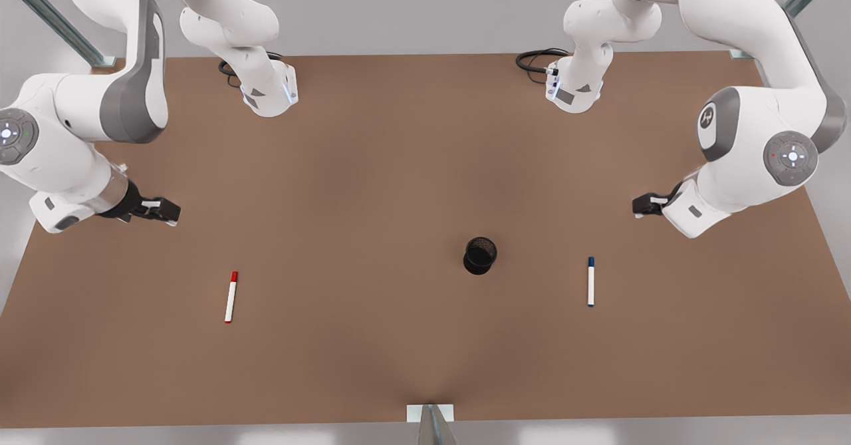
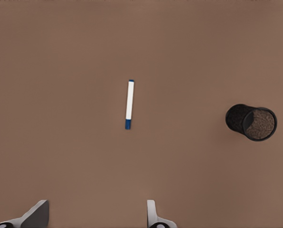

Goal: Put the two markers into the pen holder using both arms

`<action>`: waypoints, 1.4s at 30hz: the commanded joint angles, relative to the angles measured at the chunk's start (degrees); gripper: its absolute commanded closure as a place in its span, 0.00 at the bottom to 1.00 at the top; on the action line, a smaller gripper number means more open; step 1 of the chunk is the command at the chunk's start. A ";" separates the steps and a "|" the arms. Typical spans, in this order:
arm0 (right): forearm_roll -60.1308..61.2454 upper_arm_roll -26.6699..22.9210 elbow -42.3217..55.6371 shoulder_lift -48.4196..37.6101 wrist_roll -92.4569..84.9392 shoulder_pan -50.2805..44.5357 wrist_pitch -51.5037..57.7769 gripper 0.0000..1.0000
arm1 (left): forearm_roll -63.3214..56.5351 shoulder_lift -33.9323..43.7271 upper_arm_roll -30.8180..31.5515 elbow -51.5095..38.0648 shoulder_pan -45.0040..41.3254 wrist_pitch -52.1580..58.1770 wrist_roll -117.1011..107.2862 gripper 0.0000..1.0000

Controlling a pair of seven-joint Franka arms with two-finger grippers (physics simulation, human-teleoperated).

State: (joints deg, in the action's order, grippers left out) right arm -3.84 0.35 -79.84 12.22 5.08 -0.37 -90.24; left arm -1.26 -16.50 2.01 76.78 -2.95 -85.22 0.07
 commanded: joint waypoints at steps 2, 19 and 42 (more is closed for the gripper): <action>0.06 0.00 0.03 0.88 2.92 0.28 -5.83 0.00 | -0.24 -0.63 0.01 -0.05 0.05 -3.73 1.87 0.00; 4.19 0.18 -1.72 35.42 2.74 3.19 -41.69 0.00 | 3.02 -21.81 0.10 17.44 2.25 -53.29 4.32 0.00; 4.98 0.00 -5.15 36.91 2.57 2.13 -45.82 0.57 | 1.96 -29.55 0.19 13.14 0.76 -54.09 6.35 0.51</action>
State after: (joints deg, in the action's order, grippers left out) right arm 1.14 0.34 -84.93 49.20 7.80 1.76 -135.80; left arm 0.73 -46.11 2.20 89.94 -2.20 -139.07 5.15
